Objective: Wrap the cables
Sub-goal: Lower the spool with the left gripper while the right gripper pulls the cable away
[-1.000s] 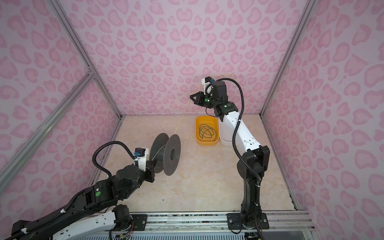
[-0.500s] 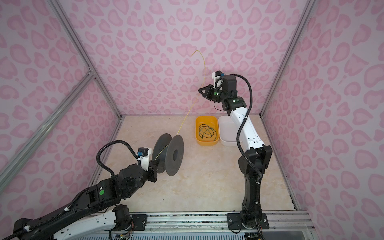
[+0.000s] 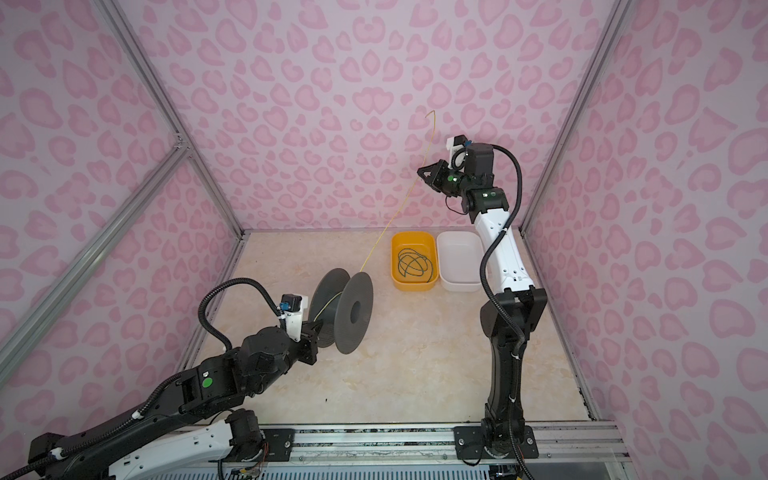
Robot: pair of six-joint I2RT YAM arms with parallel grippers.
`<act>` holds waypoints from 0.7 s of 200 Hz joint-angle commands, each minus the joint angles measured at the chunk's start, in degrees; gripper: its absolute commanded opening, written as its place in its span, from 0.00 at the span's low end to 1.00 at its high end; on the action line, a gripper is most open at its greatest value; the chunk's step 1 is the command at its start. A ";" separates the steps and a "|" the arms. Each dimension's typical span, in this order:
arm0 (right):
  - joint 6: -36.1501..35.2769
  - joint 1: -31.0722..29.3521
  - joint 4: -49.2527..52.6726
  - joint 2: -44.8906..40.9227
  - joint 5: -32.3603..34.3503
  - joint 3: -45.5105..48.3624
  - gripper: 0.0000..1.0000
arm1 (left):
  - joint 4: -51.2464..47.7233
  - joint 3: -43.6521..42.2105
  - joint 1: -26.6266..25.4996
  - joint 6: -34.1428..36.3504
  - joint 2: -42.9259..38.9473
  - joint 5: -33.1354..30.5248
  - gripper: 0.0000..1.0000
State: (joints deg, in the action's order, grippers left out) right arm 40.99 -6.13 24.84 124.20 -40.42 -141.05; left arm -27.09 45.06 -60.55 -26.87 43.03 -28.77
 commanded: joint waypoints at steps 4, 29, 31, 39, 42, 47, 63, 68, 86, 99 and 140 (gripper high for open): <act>0.31 2.77 -8.90 2.01 12.85 -3.17 0.00 | -10.20 0.56 -0.27 1.03 0.13 2.98 0.04; 0.93 4.14 -8.76 2.54 12.48 -3.96 0.00 | -10.20 0.54 -0.24 0.95 0.52 3.37 0.04; 0.93 4.20 -8.80 2.54 12.45 -3.97 0.00 | -10.25 0.55 -0.24 0.99 0.60 3.42 0.04; 1.02 4.54 -8.79 2.52 12.39 -3.96 0.00 | -10.32 0.62 -0.25 1.04 0.87 3.55 0.04; 1.06 4.69 -8.88 2.58 12.39 -3.92 0.00 | -10.32 0.63 -0.23 1.03 0.98 3.62 0.04; 1.11 4.88 -9.04 2.62 12.39 -3.83 0.00 | -10.40 0.57 -0.26 1.03 1.08 3.75 0.04; 1.82 5.66 -9.71 2.70 12.30 -3.93 0.00 | -10.50 0.59 -0.21 0.87 1.34 4.03 0.04; 2.09 6.00 -9.95 2.78 12.17 -3.96 0.00 | -10.50 0.51 -0.26 0.88 1.36 4.08 0.04; 3.22 7.14 -10.66 3.04 11.82 -4.01 0.00 | -10.79 0.46 -0.27 0.73 1.36 4.17 0.04; 3.72 8.16 -10.78 3.15 11.68 -4.09 0.00 | -11.06 0.50 -0.25 0.47 1.27 4.17 0.04; 4.75 10.32 -11.02 3.16 11.36 -4.01 0.00 | -11.14 0.32 -0.27 0.16 1.60 4.68 0.04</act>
State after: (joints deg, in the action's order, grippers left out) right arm 45.01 2.17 25.85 126.65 -40.75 -144.53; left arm -27.77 45.30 -60.66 -26.87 44.42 -25.71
